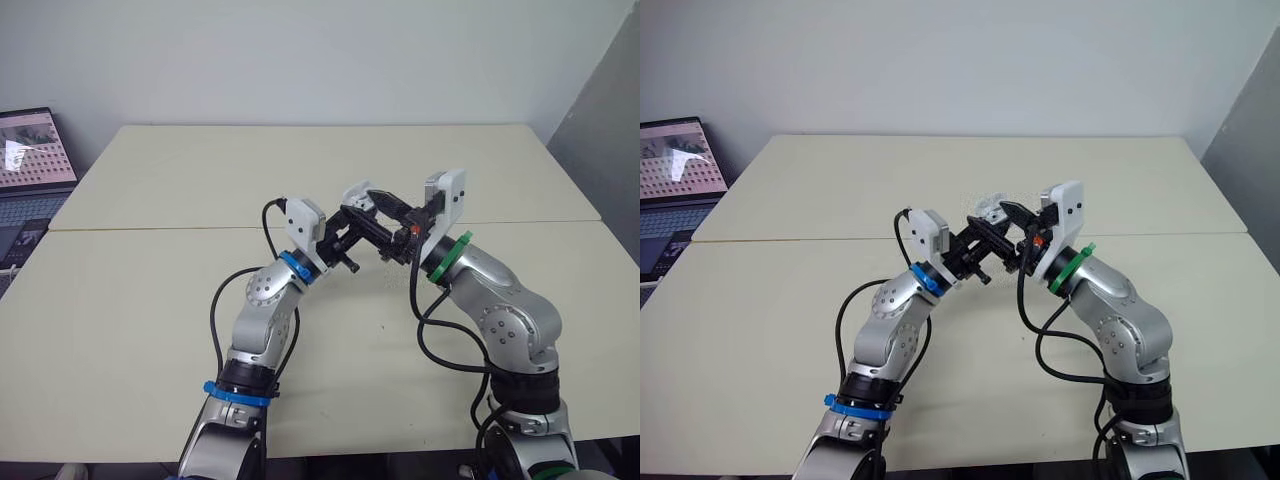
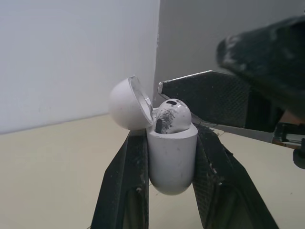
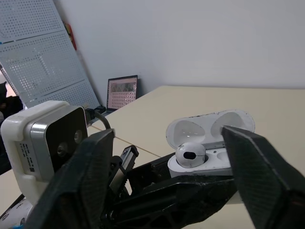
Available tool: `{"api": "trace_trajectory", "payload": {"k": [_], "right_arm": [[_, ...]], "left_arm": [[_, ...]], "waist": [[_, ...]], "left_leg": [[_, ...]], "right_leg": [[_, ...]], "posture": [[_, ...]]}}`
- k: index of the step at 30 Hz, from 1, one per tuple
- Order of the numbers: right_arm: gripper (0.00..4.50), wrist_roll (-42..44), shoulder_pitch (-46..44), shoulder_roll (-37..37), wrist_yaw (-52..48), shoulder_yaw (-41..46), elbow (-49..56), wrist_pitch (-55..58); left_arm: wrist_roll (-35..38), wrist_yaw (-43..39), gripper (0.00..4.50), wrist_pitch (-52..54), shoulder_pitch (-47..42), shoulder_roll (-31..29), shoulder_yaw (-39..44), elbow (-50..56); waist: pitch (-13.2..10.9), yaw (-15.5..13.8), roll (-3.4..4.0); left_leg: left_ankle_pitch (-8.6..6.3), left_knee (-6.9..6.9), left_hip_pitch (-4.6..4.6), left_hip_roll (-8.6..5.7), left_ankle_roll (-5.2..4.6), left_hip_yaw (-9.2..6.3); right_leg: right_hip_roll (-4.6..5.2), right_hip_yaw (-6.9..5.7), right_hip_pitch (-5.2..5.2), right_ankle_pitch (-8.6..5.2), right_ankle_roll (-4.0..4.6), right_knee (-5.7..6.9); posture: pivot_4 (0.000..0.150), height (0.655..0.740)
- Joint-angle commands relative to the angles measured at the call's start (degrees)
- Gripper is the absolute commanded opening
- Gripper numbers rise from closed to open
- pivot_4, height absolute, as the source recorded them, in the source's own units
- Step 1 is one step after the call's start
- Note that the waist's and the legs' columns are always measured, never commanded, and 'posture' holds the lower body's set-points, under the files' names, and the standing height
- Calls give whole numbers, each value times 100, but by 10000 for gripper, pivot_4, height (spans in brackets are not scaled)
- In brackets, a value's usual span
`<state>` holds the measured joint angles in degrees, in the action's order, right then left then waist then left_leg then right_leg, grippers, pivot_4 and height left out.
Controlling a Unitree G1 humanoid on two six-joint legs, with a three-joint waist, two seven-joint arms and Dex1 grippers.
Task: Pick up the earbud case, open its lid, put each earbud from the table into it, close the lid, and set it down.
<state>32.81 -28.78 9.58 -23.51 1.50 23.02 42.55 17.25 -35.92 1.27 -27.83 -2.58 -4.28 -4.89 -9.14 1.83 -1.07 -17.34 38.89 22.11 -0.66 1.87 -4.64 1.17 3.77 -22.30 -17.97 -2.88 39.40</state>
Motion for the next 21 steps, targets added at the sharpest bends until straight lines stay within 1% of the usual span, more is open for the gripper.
{"api": "trace_trajectory", "payload": {"k": [1,4,7,10,12,16,21], "right_arm": [[42479,160,-76,255,-102,331,49,-121],[42479,251,-103,651,-383,565,-71,-174],[42479,141,-11,1449,-917,713,-440,-175],[42479,-196,231,2236,-1518,627,-1085,-510],[42479,-450,382,2547,-1848,519,-1507,-880],[42479,-926,594,2800,-2367,335,-2503,-1654],[42479,-1321,600,2760,-2702,179,-3506,-2383]], "left_arm": [[144,-96,8010,-104,-99,-25,12,330],[177,-165,8010,-44,-50,-196,96,329],[391,-244,8010,196,61,-442,279,385],[619,-506,8010,533,282,-781,323,579],[769,-643,8010,760,430,-969,337,735],[1092,-887,8010,1257,685,-1322,407,1055],[1188,-937,8010,1524,857,-1541,402,1326]], "waist": [[0,-1,0],[0,-1,0],[0,-3,0],[0,-1,0],[-1,-4,0],[-1,4,0],[-2,-4,1]], "left_leg": [[0,0,0,0,0,0],[-1,0,0,-1,-1,1],[-1,-1,0,-1,-2,1],[-2,-2,-1,0,-4,2],[-2,-5,-1,1,-4,1],[-2,-4,-2,2,-4,6],[-2,-4,-3,2,-4,7]], "right_leg": [[0,0,1,0,0,-1],[0,1,1,0,0,-3],[-1,-1,2,0,0,-3],[-1,-1,4,0,0,-8],[-2,-2,6,0,0,-12],[-2,4,6,0,0,-11],[-2,4,8,0,0,-12]], "posture": [[1500,7400],[1500,7400],[1500,7400],[1500,7400],[1500,7400],[1500,7400],[1500,7400]]}}
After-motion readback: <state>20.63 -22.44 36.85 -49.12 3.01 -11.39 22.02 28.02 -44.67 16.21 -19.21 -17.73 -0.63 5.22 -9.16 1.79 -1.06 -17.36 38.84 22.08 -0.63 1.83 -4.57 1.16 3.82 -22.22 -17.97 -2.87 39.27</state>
